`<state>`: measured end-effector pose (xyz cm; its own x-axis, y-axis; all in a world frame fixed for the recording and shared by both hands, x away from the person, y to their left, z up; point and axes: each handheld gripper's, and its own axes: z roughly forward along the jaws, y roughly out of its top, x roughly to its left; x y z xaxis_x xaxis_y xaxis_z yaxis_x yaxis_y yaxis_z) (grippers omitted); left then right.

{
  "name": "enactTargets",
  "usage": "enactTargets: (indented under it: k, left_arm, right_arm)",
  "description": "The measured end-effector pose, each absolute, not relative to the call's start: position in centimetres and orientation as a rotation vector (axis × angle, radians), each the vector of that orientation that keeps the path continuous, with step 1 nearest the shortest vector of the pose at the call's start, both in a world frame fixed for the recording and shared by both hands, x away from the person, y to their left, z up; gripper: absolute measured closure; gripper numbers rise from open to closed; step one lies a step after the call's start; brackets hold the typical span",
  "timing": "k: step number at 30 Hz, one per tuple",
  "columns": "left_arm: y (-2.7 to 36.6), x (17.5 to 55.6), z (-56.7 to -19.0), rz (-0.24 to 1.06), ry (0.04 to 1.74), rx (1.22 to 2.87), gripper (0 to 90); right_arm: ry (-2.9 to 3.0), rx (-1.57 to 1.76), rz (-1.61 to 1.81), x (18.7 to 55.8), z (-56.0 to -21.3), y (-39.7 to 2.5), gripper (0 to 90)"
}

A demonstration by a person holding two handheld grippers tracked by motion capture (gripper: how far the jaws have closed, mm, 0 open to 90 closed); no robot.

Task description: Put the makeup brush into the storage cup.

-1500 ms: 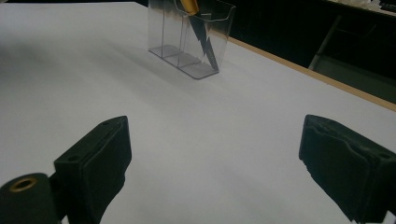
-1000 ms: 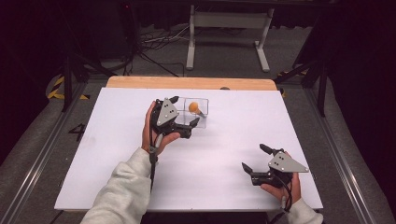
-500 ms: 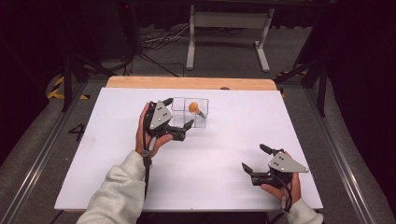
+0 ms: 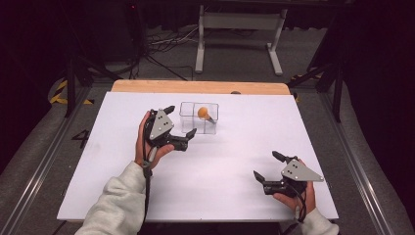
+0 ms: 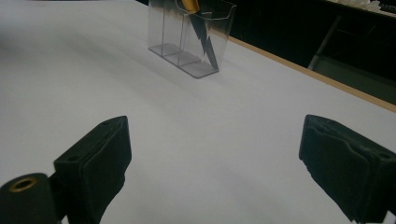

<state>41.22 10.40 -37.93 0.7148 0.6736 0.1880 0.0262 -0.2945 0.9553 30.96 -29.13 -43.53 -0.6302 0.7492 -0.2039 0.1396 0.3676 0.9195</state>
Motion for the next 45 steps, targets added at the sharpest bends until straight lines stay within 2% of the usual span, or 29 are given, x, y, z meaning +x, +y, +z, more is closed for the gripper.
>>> enactTargets:
  k: [45]
  left_arm:
    - [16.9, 38.0, -39.8, 0.727, 0.595, 1.812, 2.3]
  right_arm:
    - [2.012, 0.765, 1.264, 30.9, -43.4, -28.8, 10.0]
